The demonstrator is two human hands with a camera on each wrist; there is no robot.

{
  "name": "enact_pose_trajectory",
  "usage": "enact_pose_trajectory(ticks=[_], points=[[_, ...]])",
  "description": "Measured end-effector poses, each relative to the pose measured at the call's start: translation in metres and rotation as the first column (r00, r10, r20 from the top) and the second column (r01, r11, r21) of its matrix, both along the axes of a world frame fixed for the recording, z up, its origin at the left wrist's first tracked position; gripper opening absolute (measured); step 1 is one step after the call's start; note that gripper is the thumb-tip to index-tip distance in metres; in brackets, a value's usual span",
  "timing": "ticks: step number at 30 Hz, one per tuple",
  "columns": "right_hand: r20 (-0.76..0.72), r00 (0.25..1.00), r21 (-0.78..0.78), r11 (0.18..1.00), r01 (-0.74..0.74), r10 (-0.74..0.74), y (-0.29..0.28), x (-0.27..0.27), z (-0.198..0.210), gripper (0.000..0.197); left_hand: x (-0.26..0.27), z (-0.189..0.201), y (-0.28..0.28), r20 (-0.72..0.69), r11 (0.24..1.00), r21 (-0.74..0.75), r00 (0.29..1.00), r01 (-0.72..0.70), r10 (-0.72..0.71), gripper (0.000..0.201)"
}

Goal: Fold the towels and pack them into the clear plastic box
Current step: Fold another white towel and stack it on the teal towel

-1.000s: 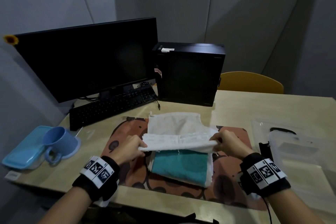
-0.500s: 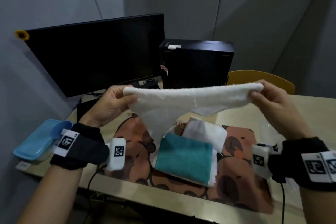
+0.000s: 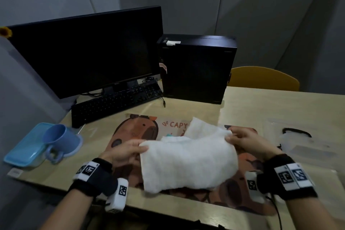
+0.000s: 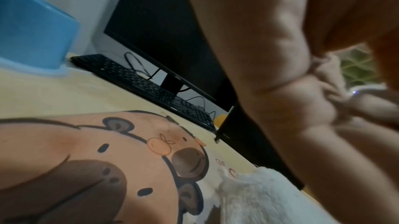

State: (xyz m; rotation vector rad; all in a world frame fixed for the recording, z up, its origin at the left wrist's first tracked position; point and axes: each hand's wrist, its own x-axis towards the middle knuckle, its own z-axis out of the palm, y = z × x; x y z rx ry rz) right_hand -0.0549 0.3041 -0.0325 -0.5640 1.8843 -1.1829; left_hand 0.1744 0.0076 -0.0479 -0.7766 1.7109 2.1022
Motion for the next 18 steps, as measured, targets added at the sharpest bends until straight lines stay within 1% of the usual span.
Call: enact_pose_trajectory(ticks=[1,2,3,4,6,7,9,10,11,12,13,14,15,16,17,18], points=[[-0.019,0.998,0.031,0.997,0.066,-0.066,-0.009,-0.003,-0.01,0.014,-0.008,-0.007,0.0,-0.023,0.991,-0.053,0.993,-0.119,0.118,0.042],[-0.038,0.993,0.074,0.991,0.114,-0.111,-0.018,-0.004,-0.02,0.015,-0.015,-0.014,0.003,-0.046,0.968,-0.118,0.975,-0.223,0.219,0.026],[-0.062,0.987,0.12,0.98,0.156,-0.149,-0.025,-0.006,-0.032,0.018,-0.022,-0.019,0.006,-0.052,0.938,-0.187,0.956,-0.293,0.288,0.014],[-0.07,0.982,0.174,0.967,0.186,-0.176,-0.031,-0.006,-0.042,0.022,-0.026,-0.025,0.009,-0.054,0.906,-0.263,0.943,-0.331,0.328,0.01],[-0.087,0.977,0.25,0.944,0.213,-0.197,-0.038,-0.007,-0.06,0.031,-0.034,-0.035,0.012,-0.075,0.848,-0.381,0.927,-0.368,0.369,0.011],[-0.078,0.979,0.279,0.939,0.201,-0.186,-0.039,-0.007,-0.066,0.033,-0.037,-0.04,0.013,-0.087,0.819,-0.426,0.919,-0.384,0.385,0.011],[-0.004,0.991,0.338,0.932,0.128,-0.135,-0.037,-0.005,-0.073,0.031,-0.04,-0.046,0.013,-0.076,0.771,-0.509,0.912,-0.384,0.403,0.014],[0.053,0.991,0.352,0.931,0.1,-0.126,-0.034,-0.004,-0.075,0.042,-0.041,-0.049,0.012,-0.047,0.759,-0.54,0.913,-0.364,0.405,0.019],[0.096,0.99,0.342,0.938,0.064,-0.103,-0.03,-0.008,-0.081,0.061,-0.043,-0.049,0.011,-0.027,0.747,-0.571,0.917,-0.341,0.397,0.025],[0.148,0.986,0.338,0.941,0.019,-0.074,-0.025,-0.013,-0.086,0.08,-0.046,-0.049,0.01,-0.021,0.725,-0.618,0.928,-0.304,0.371,0.03],[0.188,0.982,0.326,0.945,-0.038,-0.026,-0.022,-0.016,-0.091,0.093,-0.05,-0.048,0.009,-0.032,0.688,-0.674,0.942,-0.268,0.335,0.032],[0.222,0.975,0.321,0.945,-0.065,-0.008,-0.02,-0.015,-0.088,0.099,-0.055,-0.043,0.01,-0.05,0.648,-0.725,0.957,-0.232,0.286,0.033],[0.269,0.963,0.298,0.951,-0.085,0.001,-0.017,-0.013,-0.087,0.1,-0.06,-0.036,0.013,-0.076,0.613,-0.763,0.97,-0.206,0.23,0.033],[0.304,0.952,0.283,0.953,-0.111,0.021,-0.015,-0.011,-0.085,0.099,-0.067,-0.027,0.019,-0.106,0.596,-0.78,0.979,-0.19,0.174,0.033],[0.312,0.948,0.262,0.954,-0.146,0.059,-0.015,-0.006,-0.078,0.097,-0.074,-0.018,0.026,-0.126,0.6,-0.781,0.985,-0.174,0.121,0.034],[0.293,0.951,0.284,0.942,-0.182,0.095,-0.013,-0.003,-0.074,0.093,-0.08,-0.008,0.035,-0.127,0.618,-0.773,0.989,-0.145,0.074,0.036]])
